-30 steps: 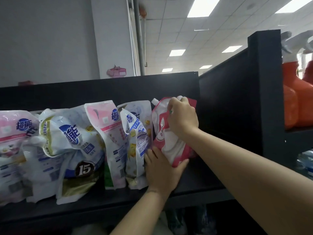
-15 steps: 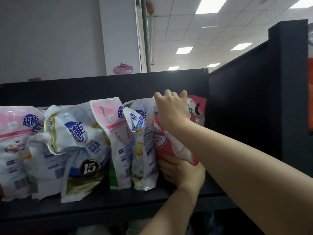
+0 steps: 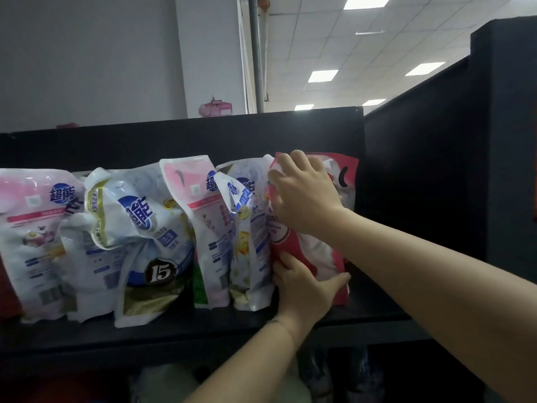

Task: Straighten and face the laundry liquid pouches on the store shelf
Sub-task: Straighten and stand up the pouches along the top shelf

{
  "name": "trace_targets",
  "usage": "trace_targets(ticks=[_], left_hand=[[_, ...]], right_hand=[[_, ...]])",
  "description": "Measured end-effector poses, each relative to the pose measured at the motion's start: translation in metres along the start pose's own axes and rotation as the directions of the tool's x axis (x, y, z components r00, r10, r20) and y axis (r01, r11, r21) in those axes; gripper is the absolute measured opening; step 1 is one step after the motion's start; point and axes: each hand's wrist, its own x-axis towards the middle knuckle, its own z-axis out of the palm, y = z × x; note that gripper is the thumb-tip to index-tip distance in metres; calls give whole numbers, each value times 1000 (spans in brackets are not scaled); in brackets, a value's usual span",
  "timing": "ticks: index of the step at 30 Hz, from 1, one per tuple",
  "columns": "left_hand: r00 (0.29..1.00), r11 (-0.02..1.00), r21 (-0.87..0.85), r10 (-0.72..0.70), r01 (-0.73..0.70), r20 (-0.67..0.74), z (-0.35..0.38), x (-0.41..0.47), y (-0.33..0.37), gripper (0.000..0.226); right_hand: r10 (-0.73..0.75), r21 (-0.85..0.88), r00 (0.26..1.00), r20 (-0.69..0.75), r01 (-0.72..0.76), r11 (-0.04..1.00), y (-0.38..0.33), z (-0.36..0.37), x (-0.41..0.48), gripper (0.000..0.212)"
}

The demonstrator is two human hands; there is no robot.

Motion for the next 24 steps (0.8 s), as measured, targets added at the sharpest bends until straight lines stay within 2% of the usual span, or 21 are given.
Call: trace_targets(ticks=[2, 5, 6, 9, 12, 17, 20, 24], left_hand=[[997, 999, -41, 18, -15, 76, -23, 6, -13, 100], [984, 994, -109, 36, -17, 176, -60, 14, -29, 33], [977, 986, -161, 61, -28, 202, -72, 14, -35, 23], [943, 973, -213, 152, -90, 297, -111, 6, -46, 14], [945, 980, -153, 164, -124, 285, -151, 5, -61, 19], [980, 975, 139, 155, -172, 122, -208, 3, -90, 19], [984, 947, 268, 165, -176, 63, -239, -6, -105, 20], [995, 885, 456, 97, -95, 19, -280, -24, -124, 20]], right_hand=[[-23, 36, 1000, -11, 23, 999, -6, 1, -3, 28], [-74, 110, 996, -55, 79, 991, -16, -2, -6, 32], [-96, 132, 993, -66, 104, 986, -23, -2, -7, 35], [-133, 217, 987, -89, 149, 965, -43, -4, -5, 33], [-134, 293, 985, -110, 161, 942, -59, -7, 0, 32], [-181, 362, 966, -183, 237, 901, -92, -17, 6, 29], [-272, 402, 940, -206, 334, 852, -122, -27, 12, 26], [-421, 485, 900, -110, 418, 768, -174, -36, 21, 35]])
